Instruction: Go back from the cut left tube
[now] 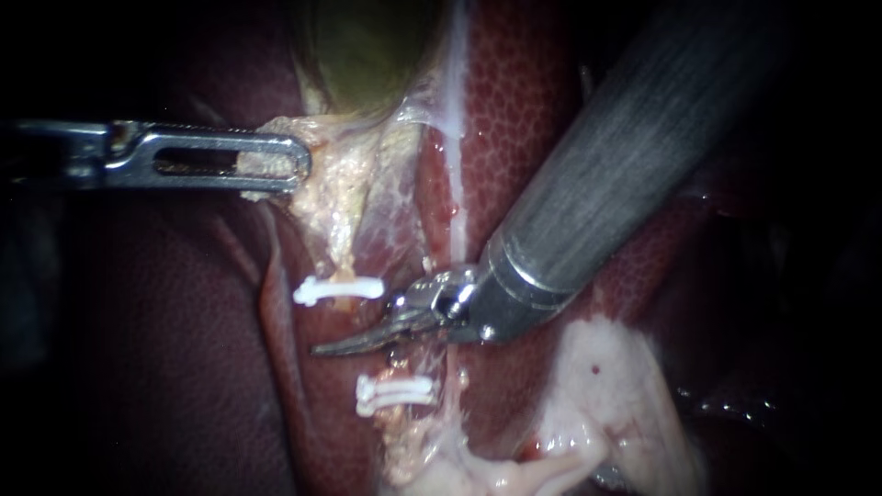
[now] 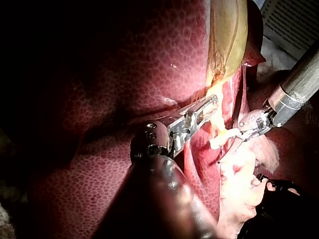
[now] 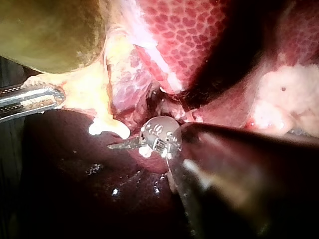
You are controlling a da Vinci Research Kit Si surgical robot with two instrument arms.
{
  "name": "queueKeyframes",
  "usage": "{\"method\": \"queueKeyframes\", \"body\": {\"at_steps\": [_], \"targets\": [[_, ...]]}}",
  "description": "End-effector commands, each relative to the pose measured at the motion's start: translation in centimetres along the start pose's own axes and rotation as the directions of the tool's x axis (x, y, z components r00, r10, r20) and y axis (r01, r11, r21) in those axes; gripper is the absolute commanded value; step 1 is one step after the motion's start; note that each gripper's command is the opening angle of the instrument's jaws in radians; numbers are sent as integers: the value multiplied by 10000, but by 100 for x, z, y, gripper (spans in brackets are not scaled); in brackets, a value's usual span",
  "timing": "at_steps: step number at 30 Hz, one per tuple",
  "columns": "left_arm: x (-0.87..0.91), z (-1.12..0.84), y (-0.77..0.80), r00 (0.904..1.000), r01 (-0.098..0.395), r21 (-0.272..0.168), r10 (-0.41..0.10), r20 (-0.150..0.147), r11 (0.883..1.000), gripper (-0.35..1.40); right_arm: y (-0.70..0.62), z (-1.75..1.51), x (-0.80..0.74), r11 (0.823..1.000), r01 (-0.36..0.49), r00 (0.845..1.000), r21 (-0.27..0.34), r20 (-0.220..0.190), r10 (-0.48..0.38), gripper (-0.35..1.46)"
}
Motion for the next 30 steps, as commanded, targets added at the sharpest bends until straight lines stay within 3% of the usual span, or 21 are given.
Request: {"method": "queueKeyframes", "body": {"at_steps": [1,7,11,15,17,20,30], "targets": [[0,0,0,10000,0,3,0,0,10000,-35,0,0,0,10000,6,10000,14,-39,-6,-35],[0,0,0,10000,0,4,0,-1,10000,-35,1,-1,-1,10000,21,9998,-16,-202,-21,-35],[0,0,0,10000,0,5,0,-2,10000,-35,-1,-2,-1,10000,34,9996,46,-267,-32,15],[0,0,0,10000,-1,5,1,-2,10000,-35,-3,-2,-1,9999,49,9992,135,-386,-44,49],[0,0,0,10000,0,4,0,-1,10000,-35,-4,-2,0,10000,52,9985,20,-537,-50,81],[0,0,0,10000,-1,5,1,-1,10000,-35,-4,-3,0,9997,37,9972,-242,-752,-55,110],[0,0,1,10000,-1,5,1,-1,10000,-35,-10,-2,1,9996,87,9961,-280,-879,-111,131]]}}
